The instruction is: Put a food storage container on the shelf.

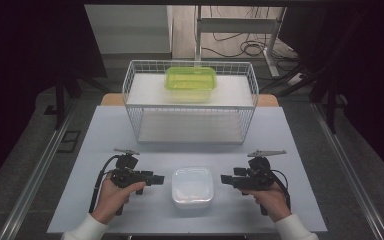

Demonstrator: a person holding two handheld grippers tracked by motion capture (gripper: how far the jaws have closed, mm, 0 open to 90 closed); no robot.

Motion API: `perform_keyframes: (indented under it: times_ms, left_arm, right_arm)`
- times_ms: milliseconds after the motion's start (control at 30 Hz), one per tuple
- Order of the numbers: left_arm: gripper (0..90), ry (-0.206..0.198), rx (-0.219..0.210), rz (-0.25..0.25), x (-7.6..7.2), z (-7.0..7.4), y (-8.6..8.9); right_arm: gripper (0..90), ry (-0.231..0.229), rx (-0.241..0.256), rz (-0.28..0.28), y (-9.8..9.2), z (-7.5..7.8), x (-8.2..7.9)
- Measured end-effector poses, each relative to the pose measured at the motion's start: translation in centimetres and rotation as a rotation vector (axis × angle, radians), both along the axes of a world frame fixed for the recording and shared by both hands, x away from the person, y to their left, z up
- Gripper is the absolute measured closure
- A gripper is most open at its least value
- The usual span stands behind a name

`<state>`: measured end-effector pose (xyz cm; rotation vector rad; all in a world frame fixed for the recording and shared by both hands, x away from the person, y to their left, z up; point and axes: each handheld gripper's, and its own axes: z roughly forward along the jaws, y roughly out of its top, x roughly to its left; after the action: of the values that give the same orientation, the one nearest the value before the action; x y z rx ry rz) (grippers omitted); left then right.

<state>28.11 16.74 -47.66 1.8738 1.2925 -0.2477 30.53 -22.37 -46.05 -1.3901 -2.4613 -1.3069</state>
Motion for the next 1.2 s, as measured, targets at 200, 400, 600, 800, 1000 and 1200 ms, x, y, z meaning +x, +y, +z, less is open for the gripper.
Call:
perform_keyframes:
  times_ms: [200, 400, 600, 800, 1000, 1200]
  left_arm:
    - [39.1, 0.027, -0.042, 0.011, 0.0, -0.6, -0.9]
    - [42.0, 0.068, -0.081, 0.006, 0.0, -1.4, -1.3]
    - [45.5, 0.089, -0.090, -0.003, 0.1, -2.0, -1.7]
    - [51.0, 0.113, -0.135, -0.005, 0.2, -2.6, -2.2]
    - [57.8, 0.127, -0.166, -0.003, 0.2, -3.0, -2.3]
    - [62.8, 0.147, -0.191, -0.018, 0.1, -3.2, -2.6]
  right_arm:
    - [35.2, 0.052, 0.025, 0.033, 0.5, -0.8, 0.0]
    - [40.4, 0.078, 0.047, 0.062, 1.0, -1.4, 0.2]
    - [45.1, 0.106, 0.080, 0.076, 1.4, -1.7, 0.3]
    - [50.7, 0.140, 0.095, 0.078, 1.9, -2.3, 0.4]
    - [54.1, 0.166, 0.115, 0.081, 2.3, -2.6, 0.4]
    - [58.9, 0.200, 0.134, 0.084, 2.3, -3.0, 0.5]
